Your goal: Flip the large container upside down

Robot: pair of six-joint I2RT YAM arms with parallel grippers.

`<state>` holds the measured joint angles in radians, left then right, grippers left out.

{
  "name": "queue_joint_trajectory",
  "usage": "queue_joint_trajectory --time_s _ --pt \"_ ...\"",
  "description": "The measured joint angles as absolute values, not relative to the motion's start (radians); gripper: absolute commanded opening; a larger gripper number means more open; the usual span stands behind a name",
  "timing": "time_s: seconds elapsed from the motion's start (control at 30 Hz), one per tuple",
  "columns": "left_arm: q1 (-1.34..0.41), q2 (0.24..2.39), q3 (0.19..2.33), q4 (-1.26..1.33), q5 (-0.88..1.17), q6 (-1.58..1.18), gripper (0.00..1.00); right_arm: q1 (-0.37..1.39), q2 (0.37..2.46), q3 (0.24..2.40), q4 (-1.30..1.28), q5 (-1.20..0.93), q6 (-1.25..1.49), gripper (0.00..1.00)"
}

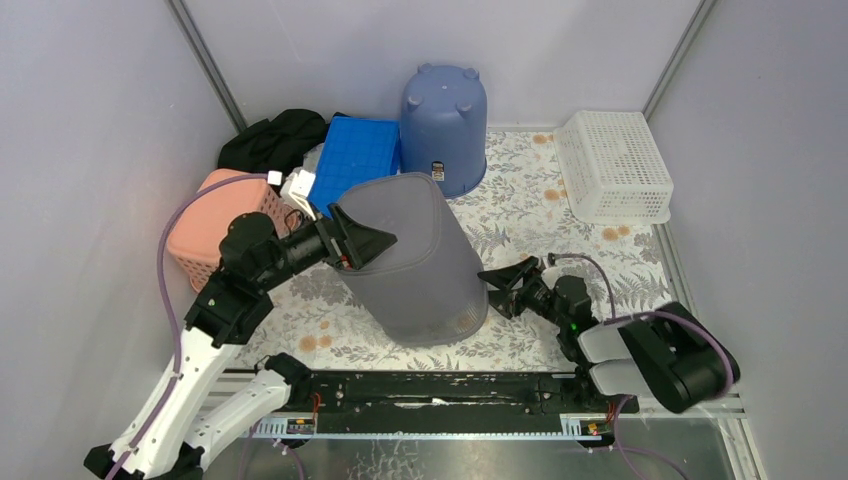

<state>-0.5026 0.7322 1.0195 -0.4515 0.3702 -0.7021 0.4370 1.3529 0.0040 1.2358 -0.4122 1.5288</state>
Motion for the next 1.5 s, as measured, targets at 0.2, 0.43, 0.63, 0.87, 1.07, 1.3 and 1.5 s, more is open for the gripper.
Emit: queue_joint_trajectory --time_s 0.2,0.43,0.63,0.87,1.07,1.3,1.5 --pt "-0.503 0.764 0.967 -0.322 0.428 -0.726 1.0 0.385 1.042 0.004 0.829 -0.401 1.443 0.81" --pt "-0.541 0.81 0.934 -0.179 0.476 -0.754 1.0 0.304 0.614 0.033 0.284 -0.347 1.302 0.83" --pt "-0.616 0.889 0.929 -0.08 0.47 -0.766 1.0 0.276 0.584 0.086 0.06 -0.33 1.233 0.83" --pt "-0.665 0.978 0.944 0.015 0.432 -0.764 1.0 0.274 0.542 0.187 -0.203 -0.265 1.148 0.85" --pt "-0.691 1.085 0.994 0.072 0.423 -0.754 1.0 0.272 0.505 0.395 -0.41 -0.165 1.023 0.85" --pt "-0.716 1.256 1.098 0.128 0.421 -0.728 1.0 0.272 0.506 0.537 -0.574 -0.086 0.907 0.86" --pt "-0.72 1.399 1.196 0.184 0.422 -0.712 1.0 0.269 0.478 0.541 -0.688 -0.061 0.874 0.86"
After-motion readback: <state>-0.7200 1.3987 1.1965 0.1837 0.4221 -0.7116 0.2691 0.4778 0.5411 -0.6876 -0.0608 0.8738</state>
